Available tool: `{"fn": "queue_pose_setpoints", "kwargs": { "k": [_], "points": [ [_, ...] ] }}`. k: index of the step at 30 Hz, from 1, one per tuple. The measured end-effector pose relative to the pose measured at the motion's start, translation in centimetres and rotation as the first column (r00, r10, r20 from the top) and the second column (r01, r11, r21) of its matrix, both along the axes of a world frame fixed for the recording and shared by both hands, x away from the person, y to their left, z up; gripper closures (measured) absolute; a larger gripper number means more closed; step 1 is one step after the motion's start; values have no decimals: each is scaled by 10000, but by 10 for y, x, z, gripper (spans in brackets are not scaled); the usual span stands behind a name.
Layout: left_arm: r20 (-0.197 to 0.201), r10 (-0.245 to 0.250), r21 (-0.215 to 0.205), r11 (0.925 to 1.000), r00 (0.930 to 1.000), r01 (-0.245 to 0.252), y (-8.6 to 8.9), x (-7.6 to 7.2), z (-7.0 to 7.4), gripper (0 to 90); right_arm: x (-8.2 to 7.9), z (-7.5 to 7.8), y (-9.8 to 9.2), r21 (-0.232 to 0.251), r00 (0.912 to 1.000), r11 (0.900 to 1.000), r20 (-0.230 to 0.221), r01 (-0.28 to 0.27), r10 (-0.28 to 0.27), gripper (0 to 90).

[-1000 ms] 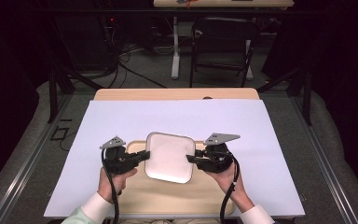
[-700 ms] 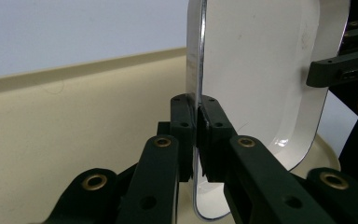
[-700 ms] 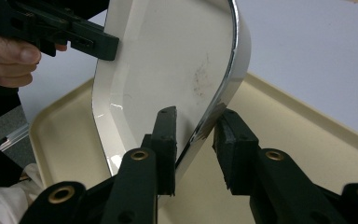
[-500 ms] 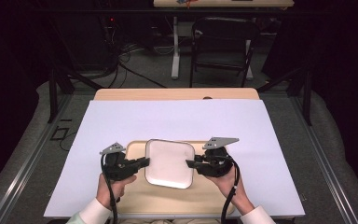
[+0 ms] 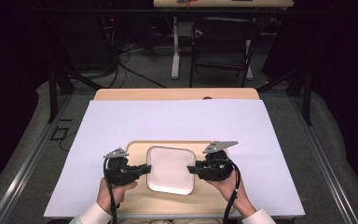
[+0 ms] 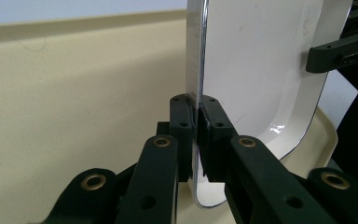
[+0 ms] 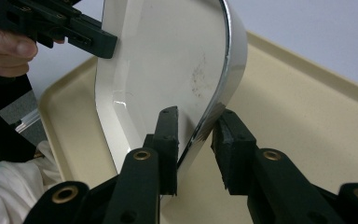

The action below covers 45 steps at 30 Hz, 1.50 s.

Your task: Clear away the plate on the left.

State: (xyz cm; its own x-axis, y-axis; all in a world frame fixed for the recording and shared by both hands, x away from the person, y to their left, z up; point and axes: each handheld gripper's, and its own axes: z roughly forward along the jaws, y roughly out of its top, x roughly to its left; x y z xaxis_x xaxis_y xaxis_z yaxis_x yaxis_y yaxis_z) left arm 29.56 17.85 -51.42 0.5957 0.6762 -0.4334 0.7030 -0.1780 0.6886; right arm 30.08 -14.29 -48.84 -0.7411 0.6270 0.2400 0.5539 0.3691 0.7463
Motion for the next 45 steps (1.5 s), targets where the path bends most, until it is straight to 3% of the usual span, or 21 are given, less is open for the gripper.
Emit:
{"fn": "queue_pose_setpoints", "kwargs": {
  "k": [12,25,45],
  "points": [
    [-555,-244,399,9988,9982,266,-4,6,-11,837,10,-15,3,-626,9985,9980,-552,-55,20,727],
    [-225,-267,774,9966,9994,284,-7,9,-13,818,20,-22,4,-907,9975,9959,-700,73,-137,717],
    [-104,-161,935,9955,9998,170,-9,12,-17,806,27,-27,5,-1089,9968,9939,-760,156,-240,699]
  ]
}}
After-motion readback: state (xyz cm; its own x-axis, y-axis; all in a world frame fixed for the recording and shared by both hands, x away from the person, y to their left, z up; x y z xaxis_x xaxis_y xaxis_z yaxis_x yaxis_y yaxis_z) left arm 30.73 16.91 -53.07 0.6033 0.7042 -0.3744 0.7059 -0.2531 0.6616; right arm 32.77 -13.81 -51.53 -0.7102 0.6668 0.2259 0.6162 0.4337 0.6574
